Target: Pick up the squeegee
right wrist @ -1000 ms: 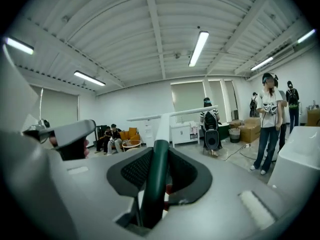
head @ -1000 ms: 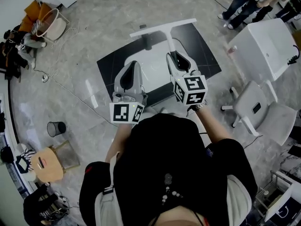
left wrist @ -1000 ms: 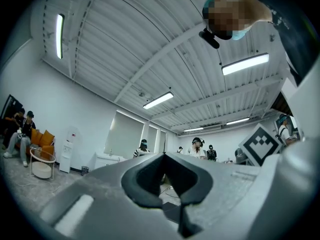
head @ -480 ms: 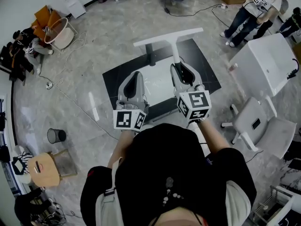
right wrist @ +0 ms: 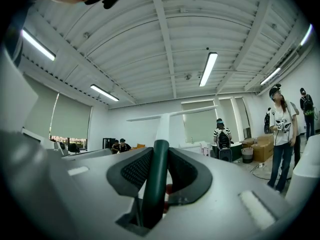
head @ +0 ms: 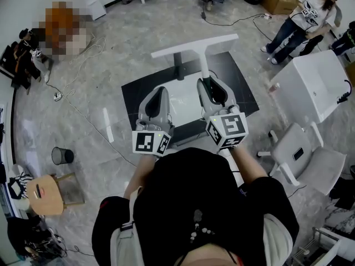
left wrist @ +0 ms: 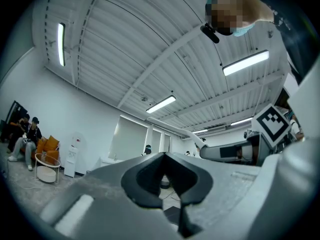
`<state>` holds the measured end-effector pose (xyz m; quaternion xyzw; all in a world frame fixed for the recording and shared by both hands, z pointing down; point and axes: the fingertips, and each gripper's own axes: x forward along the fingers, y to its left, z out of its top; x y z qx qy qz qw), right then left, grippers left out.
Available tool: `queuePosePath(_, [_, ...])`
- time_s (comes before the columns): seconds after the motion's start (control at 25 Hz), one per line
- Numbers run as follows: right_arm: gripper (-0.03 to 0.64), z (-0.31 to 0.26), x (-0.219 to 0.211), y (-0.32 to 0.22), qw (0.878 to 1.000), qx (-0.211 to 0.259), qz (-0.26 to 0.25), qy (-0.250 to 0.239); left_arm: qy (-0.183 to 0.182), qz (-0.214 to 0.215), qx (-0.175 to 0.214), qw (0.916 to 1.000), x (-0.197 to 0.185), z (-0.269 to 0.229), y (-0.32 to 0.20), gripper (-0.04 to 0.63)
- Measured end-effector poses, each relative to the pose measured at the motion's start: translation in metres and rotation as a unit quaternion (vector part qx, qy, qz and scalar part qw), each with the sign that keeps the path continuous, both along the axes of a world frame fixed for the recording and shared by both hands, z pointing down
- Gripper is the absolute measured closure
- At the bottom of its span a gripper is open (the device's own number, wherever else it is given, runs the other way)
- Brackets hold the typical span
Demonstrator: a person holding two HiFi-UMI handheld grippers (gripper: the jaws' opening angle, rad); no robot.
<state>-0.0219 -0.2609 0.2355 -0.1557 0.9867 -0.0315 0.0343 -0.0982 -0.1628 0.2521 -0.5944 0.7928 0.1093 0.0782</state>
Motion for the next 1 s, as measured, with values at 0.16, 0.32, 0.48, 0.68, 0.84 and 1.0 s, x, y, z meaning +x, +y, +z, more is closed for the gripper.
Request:
queuePosePath(0.16, [0.518,0.000,-0.003,0.004,1.000,-0.001,-0.002,0.003,0.001,-0.004,-0.002,1.0000,-0.003,0.000,0.005,0.594])
queuePosePath(0.32, [0.518,0.006,-0.004,0.008,1.000,-0.002,-0.002,0.009,0.004,-0.004,-0.006,1.0000,-0.003,0.006,0.009,0.594])
queuePosePath(0.48, [0.518,0.011,-0.004,0.008,1.000,-0.004,0.000,0.014,0.005,-0.004,-0.009,0.9999,-0.002,0.009,0.010,0.594])
queuePosePath(0.68, [0.518,0.011,-0.002,0.009,1.000,-0.004,0.001,0.013,0.006,-0.002,-0.009,0.9999,0.000,0.010,0.010,0.594])
queuePosePath(0.84, [0.518,0.007,-0.001,0.005,1.000,-0.003,0.002,0.012,0.006,-0.001,-0.010,0.9999,0.001,0.007,0.006,0.594])
queuePosePath(1.0, [0.518,0.009,0.000,0.004,1.000,-0.003,0.004,0.013,0.005,0.001,-0.013,0.9999,0.002,0.010,0.006,0.594])
